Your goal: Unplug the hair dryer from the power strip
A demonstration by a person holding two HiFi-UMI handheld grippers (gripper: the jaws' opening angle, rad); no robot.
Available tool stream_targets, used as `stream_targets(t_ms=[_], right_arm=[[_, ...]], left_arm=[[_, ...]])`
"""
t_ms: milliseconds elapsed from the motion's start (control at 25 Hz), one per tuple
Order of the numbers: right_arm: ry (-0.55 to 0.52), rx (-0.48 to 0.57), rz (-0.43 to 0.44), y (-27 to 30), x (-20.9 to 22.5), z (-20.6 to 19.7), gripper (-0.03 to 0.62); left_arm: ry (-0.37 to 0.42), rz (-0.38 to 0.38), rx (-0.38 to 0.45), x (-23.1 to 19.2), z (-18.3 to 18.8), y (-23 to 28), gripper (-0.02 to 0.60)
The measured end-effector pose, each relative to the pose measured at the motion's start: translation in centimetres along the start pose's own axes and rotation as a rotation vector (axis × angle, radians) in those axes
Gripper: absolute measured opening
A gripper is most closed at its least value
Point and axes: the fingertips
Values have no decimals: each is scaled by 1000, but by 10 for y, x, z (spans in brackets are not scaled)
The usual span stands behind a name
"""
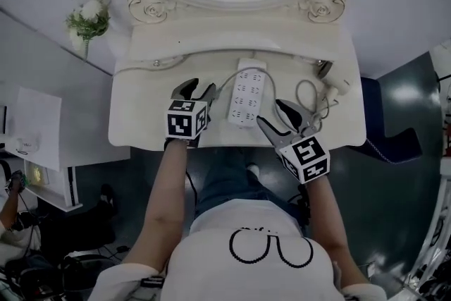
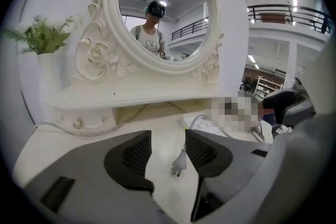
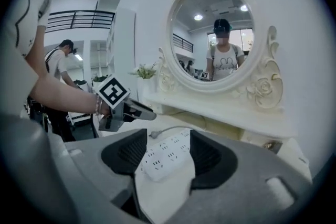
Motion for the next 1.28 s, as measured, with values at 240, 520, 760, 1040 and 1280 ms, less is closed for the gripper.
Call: stream_targets(t_ms=[240,520,760,1040,1280], right_arm=[[72,124,-79,-36,17,25,97],[15,279,-190,-85,28,59,-2],[26,358,-229,-110,31,81,-2],[1,432,-261,-128,24,110,-2],[2,454,-300,-145,21,136,-3]], left_arm=[[71,89,299,29,43,-75,198],[218,123,441,83,67,-130,198],[320,144,539,117,80,-160,-3],[367,126,585,135,105,-178,-3],[387,127,636,142,133,-199,-3]])
Point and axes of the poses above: the fingertips, and each gripper's own axes: y forward along the fingers, x to its right, z out of its top, and after that the axes turned 14 degrees about -z, right-handed
